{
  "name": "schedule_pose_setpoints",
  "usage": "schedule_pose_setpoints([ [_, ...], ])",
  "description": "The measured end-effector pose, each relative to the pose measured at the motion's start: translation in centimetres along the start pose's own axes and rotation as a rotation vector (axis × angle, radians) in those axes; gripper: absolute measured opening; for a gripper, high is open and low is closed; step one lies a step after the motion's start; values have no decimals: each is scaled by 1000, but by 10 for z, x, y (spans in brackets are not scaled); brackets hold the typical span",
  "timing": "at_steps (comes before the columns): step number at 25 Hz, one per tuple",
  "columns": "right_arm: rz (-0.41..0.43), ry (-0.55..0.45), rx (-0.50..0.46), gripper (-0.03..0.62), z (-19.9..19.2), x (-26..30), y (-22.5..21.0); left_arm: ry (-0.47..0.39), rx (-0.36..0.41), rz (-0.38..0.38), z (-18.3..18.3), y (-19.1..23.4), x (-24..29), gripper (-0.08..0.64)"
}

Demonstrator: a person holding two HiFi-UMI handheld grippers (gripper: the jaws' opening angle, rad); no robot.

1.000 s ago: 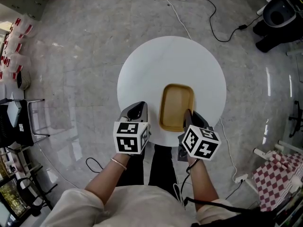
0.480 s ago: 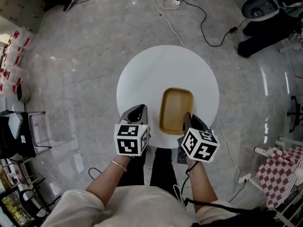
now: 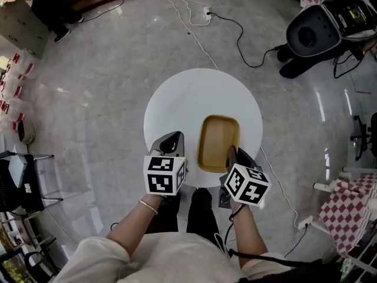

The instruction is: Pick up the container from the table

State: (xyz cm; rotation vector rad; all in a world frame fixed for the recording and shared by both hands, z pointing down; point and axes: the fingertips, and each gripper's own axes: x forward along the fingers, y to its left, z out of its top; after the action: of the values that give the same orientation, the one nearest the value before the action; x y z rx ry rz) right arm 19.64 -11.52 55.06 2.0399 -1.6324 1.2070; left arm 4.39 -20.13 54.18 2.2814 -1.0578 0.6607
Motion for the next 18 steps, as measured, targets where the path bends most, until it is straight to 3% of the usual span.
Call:
schedule_pose_setpoints([
  [18,-123,-154,63,41,35,-60,-2,-105,84,-141,50,-26,-21,8],
])
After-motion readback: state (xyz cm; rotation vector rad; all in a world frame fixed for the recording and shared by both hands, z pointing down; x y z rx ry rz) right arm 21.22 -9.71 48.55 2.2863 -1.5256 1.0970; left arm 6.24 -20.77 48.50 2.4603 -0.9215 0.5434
